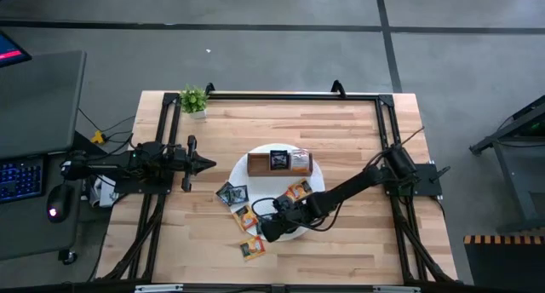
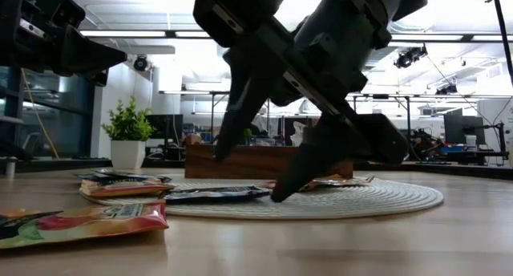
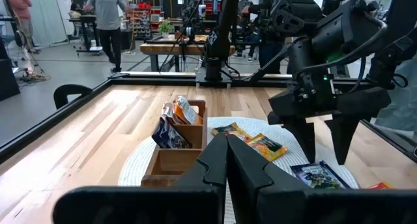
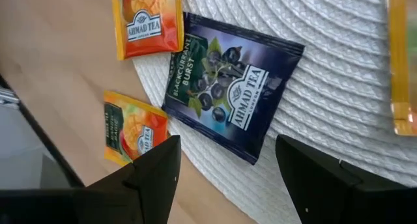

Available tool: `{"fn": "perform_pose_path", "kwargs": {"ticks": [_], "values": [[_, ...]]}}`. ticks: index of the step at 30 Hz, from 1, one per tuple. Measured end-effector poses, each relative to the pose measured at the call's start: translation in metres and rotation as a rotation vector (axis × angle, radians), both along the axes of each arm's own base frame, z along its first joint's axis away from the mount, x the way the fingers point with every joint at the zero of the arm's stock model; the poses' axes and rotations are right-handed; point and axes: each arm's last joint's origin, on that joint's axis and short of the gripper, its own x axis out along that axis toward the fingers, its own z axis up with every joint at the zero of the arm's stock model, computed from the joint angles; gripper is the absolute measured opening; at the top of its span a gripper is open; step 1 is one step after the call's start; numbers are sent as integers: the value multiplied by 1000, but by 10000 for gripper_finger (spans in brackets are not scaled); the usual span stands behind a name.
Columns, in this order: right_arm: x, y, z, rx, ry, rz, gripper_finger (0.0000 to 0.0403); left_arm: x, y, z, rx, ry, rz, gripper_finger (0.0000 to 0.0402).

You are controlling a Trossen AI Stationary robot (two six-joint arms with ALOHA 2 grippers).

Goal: Pick & Place Tea
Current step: Put the blue tea bag into the middle section of the wooden organizer

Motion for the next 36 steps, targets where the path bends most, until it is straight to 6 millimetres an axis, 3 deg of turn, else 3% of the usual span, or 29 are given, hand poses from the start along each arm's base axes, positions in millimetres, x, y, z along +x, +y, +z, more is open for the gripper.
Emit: {"fn": "perform_pose_path", "kwargs": {"ticks": [16,28,36], "values": [[6,-3,-2,27,-35,-15,247,0,0,0,0,0,0,1],[11,-2,0,55,-81,11,208,0,0,0,0,0,0,1],[11,-2,0,58,-80,14,210,0,0,0,0,0,0,1]]}}
